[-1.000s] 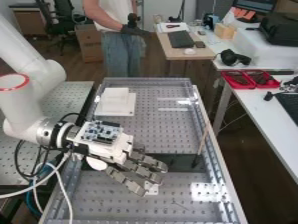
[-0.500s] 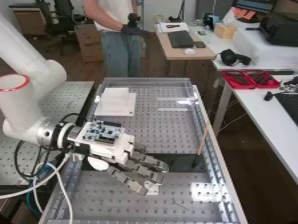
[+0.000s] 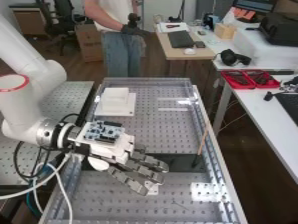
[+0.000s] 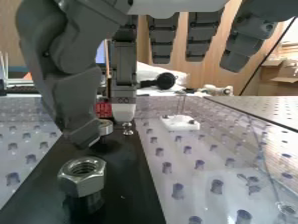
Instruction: Grab the bearing and place it in the white container
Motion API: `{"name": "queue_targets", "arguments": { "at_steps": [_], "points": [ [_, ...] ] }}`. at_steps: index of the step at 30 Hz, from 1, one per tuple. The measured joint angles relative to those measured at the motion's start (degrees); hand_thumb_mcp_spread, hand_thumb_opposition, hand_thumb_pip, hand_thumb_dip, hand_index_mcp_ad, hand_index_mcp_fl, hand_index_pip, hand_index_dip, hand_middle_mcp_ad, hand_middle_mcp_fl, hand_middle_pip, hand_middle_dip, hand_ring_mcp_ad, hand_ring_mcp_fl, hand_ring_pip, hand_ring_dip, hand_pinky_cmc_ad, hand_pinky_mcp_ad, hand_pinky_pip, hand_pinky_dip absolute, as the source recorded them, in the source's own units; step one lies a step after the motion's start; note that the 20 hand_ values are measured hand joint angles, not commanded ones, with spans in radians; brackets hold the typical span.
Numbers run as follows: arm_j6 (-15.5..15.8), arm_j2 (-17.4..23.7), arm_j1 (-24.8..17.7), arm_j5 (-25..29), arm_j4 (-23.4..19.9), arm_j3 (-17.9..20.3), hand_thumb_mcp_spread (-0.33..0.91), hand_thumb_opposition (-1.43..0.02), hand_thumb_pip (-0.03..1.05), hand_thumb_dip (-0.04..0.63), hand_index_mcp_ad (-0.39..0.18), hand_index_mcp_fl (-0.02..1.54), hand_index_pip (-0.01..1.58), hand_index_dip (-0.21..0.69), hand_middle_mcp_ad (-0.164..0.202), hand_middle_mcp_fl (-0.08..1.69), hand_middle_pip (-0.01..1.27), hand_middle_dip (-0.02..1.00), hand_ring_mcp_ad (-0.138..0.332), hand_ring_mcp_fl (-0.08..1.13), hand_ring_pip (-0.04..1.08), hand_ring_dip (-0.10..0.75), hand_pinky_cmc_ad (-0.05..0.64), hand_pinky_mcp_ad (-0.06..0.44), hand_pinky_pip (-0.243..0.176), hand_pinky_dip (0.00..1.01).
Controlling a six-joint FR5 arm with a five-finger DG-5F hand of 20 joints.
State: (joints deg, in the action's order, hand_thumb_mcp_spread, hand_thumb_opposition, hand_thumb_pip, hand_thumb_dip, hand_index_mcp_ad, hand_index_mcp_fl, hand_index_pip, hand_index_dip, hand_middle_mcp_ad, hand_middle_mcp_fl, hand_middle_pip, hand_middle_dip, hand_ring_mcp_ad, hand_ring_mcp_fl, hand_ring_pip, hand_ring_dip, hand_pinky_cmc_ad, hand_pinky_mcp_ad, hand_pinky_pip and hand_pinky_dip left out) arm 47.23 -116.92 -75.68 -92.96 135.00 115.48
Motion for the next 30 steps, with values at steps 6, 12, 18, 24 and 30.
{"name": "queue_targets", "arguments": {
  "at_steps": [6,12,18,24,30],
  "points": [
    [0.1,-0.1,0.0,-0.2,0.0,-0.2,0.43,-0.82,0.56,0.22,-0.11,0.12,1.46,0.143,0.063,-0.01,0.14,0.13,0.145,0.0,0.09,0.028,0.387,0.278,-0.089,0.17],
    [0.3,-0.2,0.2,-0.5,0.3,-0.4,0.43,-0.82,0.56,0.22,-0.112,0.12,1.46,0.143,0.063,-0.01,0.14,0.13,0.145,0.0,0.09,0.028,0.387,0.278,-0.089,0.17],
    [0.6,-0.2,0.2,-1.0,0.6,-0.5,0.43,-0.82,0.56,0.222,-0.117,0.12,1.46,0.143,0.063,-0.01,0.14,0.13,0.145,0.0,0.09,0.028,0.386,0.278,-0.089,0.17],
    [0.7,-0.1,0.1,-1.2,0.7,-0.5,0.43,-0.82,0.56,0.222,-0.119,0.14,1.46,0.152,0.063,-0.01,0.14,0.13,0.145,0.0,0.09,0.028,0.384,0.278,-0.089,0.17],
    [0.8,-0.1,0.1,-1.3,0.9,-0.6,0.43,-0.82,0.56,0.222,-0.117,0.14,1.46,0.129,0.063,-0.01,0.14,0.14,0.145,0.0,0.09,0.028,0.384,0.278,-0.089,0.17]
  ]
}}
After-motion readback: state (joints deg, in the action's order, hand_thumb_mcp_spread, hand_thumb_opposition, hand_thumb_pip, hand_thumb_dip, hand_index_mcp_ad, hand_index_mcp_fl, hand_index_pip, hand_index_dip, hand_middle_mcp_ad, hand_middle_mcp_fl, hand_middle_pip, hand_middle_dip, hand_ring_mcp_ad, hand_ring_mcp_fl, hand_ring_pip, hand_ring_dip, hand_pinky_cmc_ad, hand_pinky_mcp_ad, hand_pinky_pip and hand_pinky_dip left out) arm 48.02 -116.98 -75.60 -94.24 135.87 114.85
